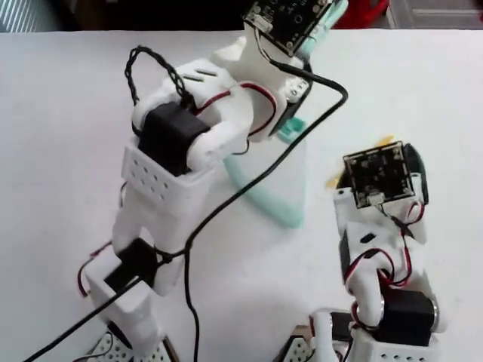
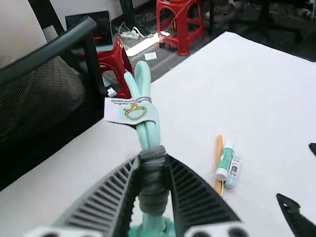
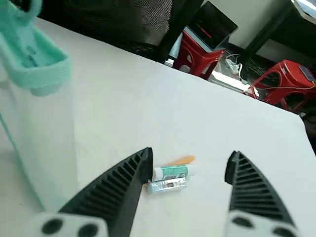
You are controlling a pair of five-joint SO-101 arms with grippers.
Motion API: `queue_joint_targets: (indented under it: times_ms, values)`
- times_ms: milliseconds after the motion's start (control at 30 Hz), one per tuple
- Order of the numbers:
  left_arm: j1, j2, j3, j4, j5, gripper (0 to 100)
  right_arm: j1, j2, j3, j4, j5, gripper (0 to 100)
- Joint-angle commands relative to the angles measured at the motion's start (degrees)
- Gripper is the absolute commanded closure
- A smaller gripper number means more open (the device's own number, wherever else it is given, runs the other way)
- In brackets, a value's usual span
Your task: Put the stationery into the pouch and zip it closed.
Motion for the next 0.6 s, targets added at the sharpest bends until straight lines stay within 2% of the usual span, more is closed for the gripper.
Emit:
queue_joint_targets:
  times_ms: [0,100,267,367,567]
  values:
    - [1.36,-1.01,-2.55,0.97,0.97,97,-3.21,-1.36,1.41,2.15,0.97,75.1]
    - [1.27,-1.01,-2.55,0.44,0.97,97,-7.60,-6.37,1.93,4.70,0.79,74.2]
    - [1.27,-1.01,-2.55,4.31,1.05,97,-15.69,-13.76,2.55,5.41,1.23,64.3]
    - [0.92,-1.01,-2.55,5.36,1.05,97,-20.18,-13.05,3.34,6.37,4.31,64.3]
    - [-1.71,-1.10,-2.55,7.21,1.14,97,-22.46,-6.99,5.01,0.40,2.29,64.3]
